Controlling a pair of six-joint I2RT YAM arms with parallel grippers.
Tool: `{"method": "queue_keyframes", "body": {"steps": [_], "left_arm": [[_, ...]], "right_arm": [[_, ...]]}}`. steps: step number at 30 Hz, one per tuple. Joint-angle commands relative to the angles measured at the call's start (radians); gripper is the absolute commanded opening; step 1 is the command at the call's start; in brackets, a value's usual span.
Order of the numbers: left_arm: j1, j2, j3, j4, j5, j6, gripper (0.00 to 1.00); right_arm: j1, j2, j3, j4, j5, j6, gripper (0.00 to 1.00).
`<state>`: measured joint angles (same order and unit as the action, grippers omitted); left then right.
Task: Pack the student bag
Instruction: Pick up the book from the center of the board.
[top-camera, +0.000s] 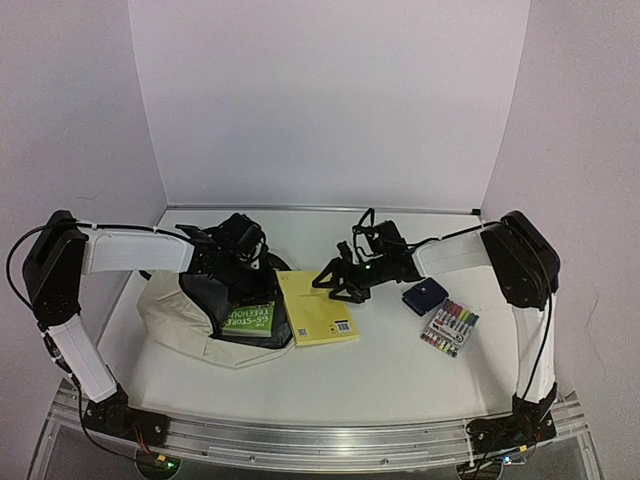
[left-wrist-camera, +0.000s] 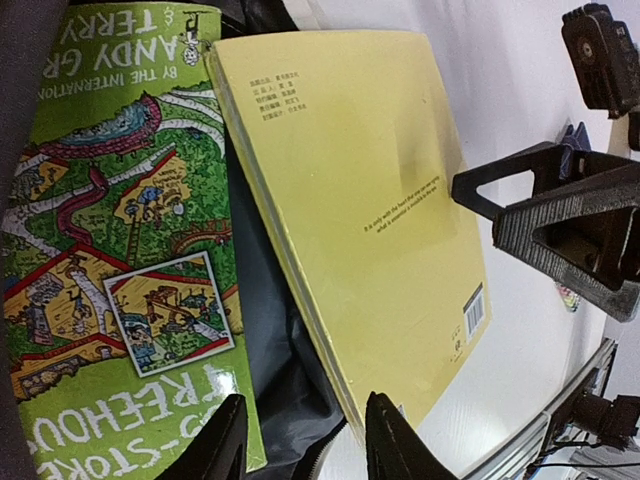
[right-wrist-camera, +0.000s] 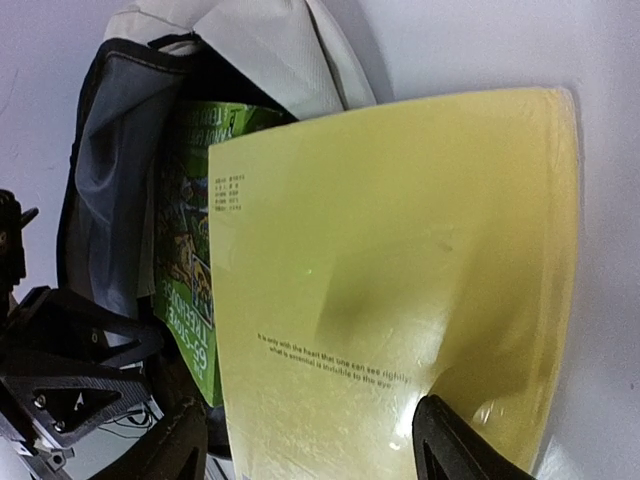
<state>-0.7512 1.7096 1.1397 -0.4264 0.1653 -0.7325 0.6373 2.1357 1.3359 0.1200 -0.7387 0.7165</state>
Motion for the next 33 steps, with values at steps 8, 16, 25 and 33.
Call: {"method": "queue_keyframes", "body": {"steps": [8, 16, 25, 33], "left_arm": [[-0.007, 0.036, 0.022, 0.129, 0.035, -0.02, 0.43], [-0.006, 0.173, 0.148, 0.054, -0.02, -0.072, 0.52], [-0.009, 0.196, 0.092, 0.269, 0.104, -0.098, 0.42], [-0.031, 0.104, 0.028, 0.435, 0.139, -0.061, 0.25]], "right_arm": [[-0.075, -0.092, -0.075, -0.118, 0.091, -0.152, 0.7], [-0.066, 0.017, -0.061, -0.141, 0.037, -0.125, 0.67], [-0.035, 0.053, -0.071, -0.096, -0.023, -0.104, 0.62], [-0.033, 0.04, -0.102, 0.015, -0.101, -0.031, 0.57]]}}
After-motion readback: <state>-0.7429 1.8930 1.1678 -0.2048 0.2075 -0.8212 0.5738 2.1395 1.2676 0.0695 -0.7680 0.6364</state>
